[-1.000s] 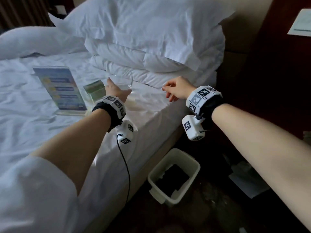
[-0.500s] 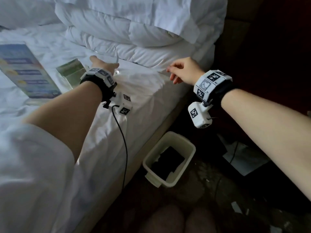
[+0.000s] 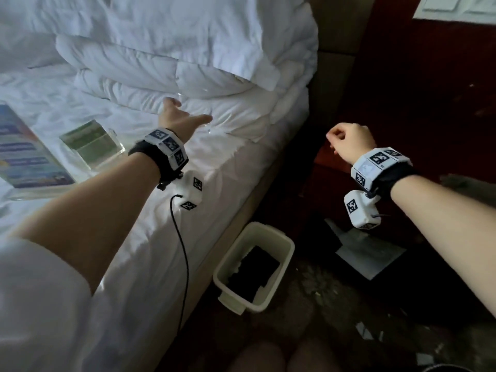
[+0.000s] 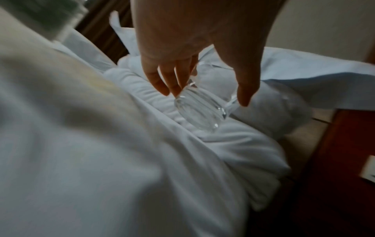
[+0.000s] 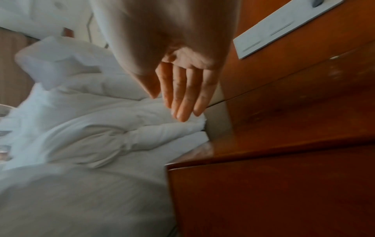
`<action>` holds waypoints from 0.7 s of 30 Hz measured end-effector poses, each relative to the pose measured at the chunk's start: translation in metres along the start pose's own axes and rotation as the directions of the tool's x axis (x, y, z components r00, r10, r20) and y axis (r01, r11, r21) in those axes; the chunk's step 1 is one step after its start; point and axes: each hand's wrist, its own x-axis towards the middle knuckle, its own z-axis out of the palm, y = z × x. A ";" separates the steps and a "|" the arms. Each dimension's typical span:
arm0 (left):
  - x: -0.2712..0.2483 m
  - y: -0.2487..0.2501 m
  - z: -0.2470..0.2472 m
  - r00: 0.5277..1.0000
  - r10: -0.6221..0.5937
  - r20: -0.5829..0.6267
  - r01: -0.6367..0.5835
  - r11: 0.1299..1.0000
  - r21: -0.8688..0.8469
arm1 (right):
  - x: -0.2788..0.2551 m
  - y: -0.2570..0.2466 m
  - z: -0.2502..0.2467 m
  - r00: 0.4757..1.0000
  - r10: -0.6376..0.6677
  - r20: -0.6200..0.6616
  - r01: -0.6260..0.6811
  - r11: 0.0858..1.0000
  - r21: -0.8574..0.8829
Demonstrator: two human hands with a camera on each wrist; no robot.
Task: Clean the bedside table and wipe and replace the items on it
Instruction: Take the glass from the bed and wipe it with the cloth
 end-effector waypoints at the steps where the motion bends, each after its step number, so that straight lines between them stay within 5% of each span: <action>1: -0.005 0.005 0.010 0.999 0.026 0.047 -0.026 1.000 -0.004 | -0.001 0.012 -0.009 0.999 0.054 -0.005 -0.054 0.996 -0.075; 5: -0.029 0.032 0.058 0.971 0.129 0.203 -0.120 0.991 -0.056 | -0.022 0.056 -0.049 0.946 0.324 -0.031 -0.310 0.870 -0.384; 8: -0.048 0.054 0.093 0.935 0.178 0.306 -0.149 0.982 -0.117 | -0.044 0.090 -0.071 0.830 0.556 -0.033 -0.509 0.733 -0.452; 10: -0.056 0.064 0.116 0.919 0.209 0.334 -0.166 0.974 -0.152 | -0.059 0.115 -0.078 0.777 0.625 0.072 -0.522 0.704 -0.481; 16: -0.067 0.068 0.171 0.883 0.195 0.427 -0.130 0.976 -0.176 | -0.086 0.137 -0.088 0.817 0.524 0.242 -0.312 0.753 -0.579; 21: -0.065 0.056 0.218 0.827 0.183 0.532 -0.110 0.980 -0.166 | -0.100 0.159 -0.090 0.836 0.543 0.072 -0.372 0.659 -0.654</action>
